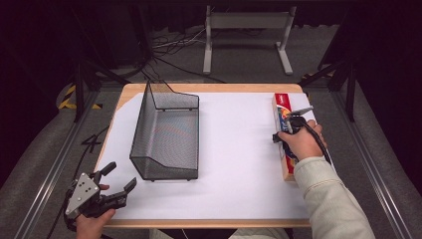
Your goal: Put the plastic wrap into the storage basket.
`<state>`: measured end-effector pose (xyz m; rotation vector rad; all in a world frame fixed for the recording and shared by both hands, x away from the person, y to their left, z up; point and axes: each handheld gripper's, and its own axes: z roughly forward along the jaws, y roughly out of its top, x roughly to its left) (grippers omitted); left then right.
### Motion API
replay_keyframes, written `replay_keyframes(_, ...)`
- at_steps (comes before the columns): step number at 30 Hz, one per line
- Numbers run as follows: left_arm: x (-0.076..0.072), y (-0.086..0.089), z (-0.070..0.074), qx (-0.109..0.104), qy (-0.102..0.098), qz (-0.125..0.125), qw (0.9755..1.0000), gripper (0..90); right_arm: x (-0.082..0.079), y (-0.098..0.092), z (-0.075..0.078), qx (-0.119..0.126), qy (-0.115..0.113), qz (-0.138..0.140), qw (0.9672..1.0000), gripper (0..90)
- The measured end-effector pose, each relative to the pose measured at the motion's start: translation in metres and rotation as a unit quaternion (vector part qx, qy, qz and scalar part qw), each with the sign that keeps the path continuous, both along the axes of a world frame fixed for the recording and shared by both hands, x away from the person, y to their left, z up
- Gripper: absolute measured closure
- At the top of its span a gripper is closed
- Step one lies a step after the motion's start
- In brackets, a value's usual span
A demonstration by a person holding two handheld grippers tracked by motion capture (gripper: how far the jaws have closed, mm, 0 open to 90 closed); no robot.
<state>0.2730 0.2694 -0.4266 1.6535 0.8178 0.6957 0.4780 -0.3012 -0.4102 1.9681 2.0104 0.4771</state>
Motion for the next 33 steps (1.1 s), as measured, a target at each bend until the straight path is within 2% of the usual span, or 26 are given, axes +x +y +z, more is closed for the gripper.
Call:
replay_keyframes(3,0.0002,-0.0003,-0.0002,0.0,0.0,-0.002,1.0,16.9,0.0004,0.0007,-0.0034,-0.003,0.018,-0.007,0.9998,20.9)
replay_keyframes(6,-0.0002,0.0004,0.0,-0.003,0.0,0.001,1.0,16.9,0.0007,0.002,-0.0034,-0.01,0.02,-0.007,0.9997,23.3)
replay_keyframes(9,-0.0004,0.0002,0.0003,0.0,-0.002,0.001,1.0,16.9,0.0001,0.0043,-0.0025,-0.015,0.019,-0.022,0.9995,29.3)
replay_keyframes(13,-0.0007,0.0007,0.0002,-0.001,-0.001,0.003,1.0,16.9,-0.0002,0.0052,-0.0001,-0.018,0.025,-0.056,0.9979,37.8)
replay_keyframes(17,-0.001,0.0019,0.0005,-0.003,-0.005,0.007,1.0,17.0,0.0003,0.0045,0.0005,-0.017,0.026,-0.064,0.9975,39.4)
replay_keyframes(23,-0.0013,0.0019,0.0008,-0.001,-0.005,0.008,1.0,17.0,0.0009,0.0077,0.0,-0.029,0.024,-0.07,0.9969,39.8)
replay_keyframes(26,-0.0013,0.0024,0.0008,-0.001,-0.006,0.008,0.9999,17.0,0.001,0.0071,0.0004,-0.024,0.025,-0.074,0.9967,40.0)
replay_keyframes(33,-0.0014,0.0024,0.0006,-0.003,-0.006,0.011,0.9999,17.0,0.0005,0.0041,0.0034,0.007,0.023,-0.094,0.9953,40.3)
